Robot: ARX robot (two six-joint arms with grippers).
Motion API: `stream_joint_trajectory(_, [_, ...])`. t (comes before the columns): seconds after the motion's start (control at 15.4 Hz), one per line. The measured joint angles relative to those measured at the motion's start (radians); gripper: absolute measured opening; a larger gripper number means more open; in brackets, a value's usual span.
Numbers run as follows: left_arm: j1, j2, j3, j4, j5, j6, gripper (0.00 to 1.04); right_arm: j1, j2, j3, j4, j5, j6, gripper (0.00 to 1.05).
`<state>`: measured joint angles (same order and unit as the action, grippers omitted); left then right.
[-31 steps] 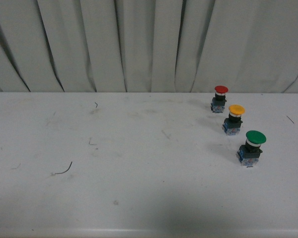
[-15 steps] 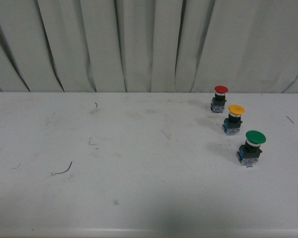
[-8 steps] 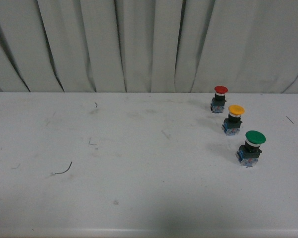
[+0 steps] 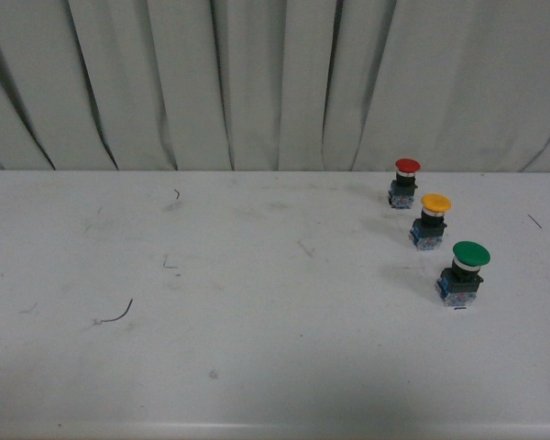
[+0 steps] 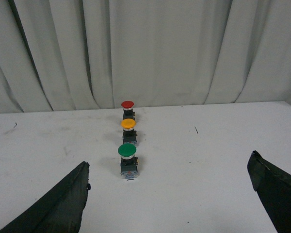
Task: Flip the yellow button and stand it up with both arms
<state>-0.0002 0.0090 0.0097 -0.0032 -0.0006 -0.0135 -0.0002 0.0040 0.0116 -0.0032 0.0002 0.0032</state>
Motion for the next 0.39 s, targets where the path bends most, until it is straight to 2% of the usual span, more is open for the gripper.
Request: stream_joint_trajectory(0.39, [0.000,0.000,0.000,0.000,0.000,0.000,0.98,0.000,0.000,0.000,0.000,0.000,0.000,0.98])
